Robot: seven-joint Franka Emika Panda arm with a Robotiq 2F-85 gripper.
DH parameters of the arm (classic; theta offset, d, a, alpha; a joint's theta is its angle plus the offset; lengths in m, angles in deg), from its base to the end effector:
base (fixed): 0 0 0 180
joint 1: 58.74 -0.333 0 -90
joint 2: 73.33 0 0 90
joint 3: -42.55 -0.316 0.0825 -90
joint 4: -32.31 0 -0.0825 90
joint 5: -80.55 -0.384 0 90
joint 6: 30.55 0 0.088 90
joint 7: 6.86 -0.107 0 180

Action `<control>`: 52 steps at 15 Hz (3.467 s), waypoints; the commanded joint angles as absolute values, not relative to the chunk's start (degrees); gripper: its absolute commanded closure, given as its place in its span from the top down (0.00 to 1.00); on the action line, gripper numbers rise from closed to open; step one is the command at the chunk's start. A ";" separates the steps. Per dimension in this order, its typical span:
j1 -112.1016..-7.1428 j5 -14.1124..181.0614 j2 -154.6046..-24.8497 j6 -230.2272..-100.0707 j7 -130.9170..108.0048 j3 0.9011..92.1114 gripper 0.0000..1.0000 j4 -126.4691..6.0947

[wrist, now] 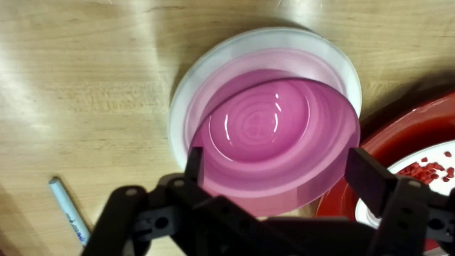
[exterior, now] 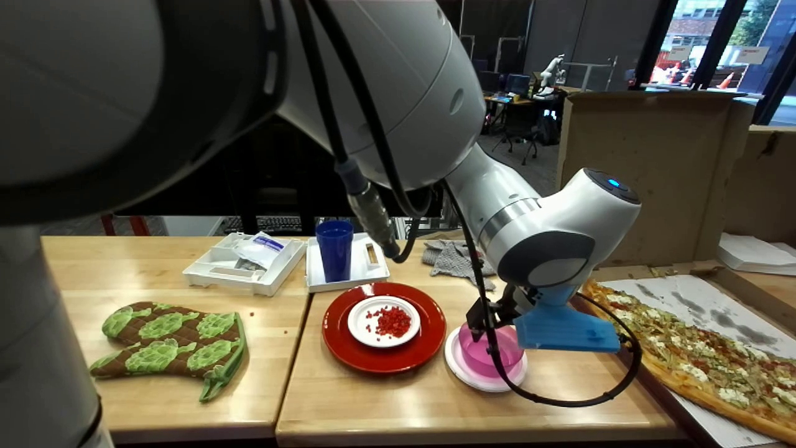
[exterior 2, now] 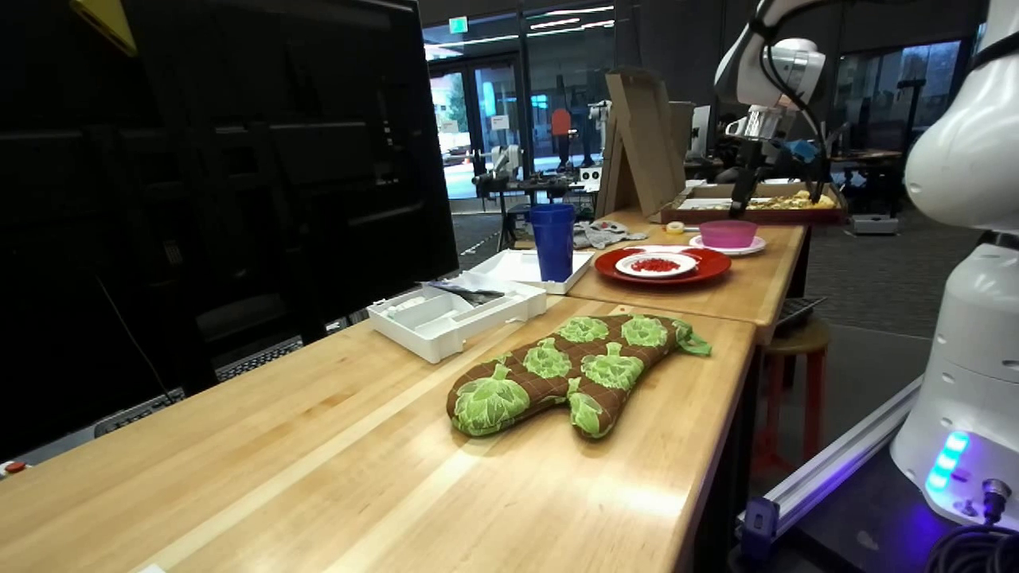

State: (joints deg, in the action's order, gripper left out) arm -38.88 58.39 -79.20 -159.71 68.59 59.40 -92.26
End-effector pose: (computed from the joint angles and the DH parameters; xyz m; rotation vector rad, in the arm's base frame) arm 0.4454 -0.3177 0.3473 -2.8957 -0.6310 -0.3191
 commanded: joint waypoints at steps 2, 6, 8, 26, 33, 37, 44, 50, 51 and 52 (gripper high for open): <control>-37.37 56.61 -81.10 -159.07 68.83 59.38 1.00 -91.45; -36.37 56.97 -81.53 -158.95 68.59 59.41 1.00 -91.08; -35.98 56.95 -80.94 -158.81 68.82 59.45 1.00 -91.08; -36.24 57.06 -84.85 -154.01 67.94 57.88 1.00 -83.51; -35.81 57.49 -86.42 -154.12 68.36 57.12 1.00 -83.33; -35.78 57.45 -86.57 -153.97 68.36 57.10 1.00 -83.01; -37.05 59.27 -87.53 -163.40 63.99 55.94 1.00 -84.81; -36.14 59.17 -89.00 -165.02 63.27 55.49 0.82 -84.75; -36.00 59.17 -89.17 -165.30 63.24 55.47 0.73 -84.70; -35.87 59.22 -89.27 -165.56 63.26 55.46 0.68 -84.66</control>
State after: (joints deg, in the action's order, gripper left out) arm -36.66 58.08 -89.52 -164.24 64.51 55.95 -84.20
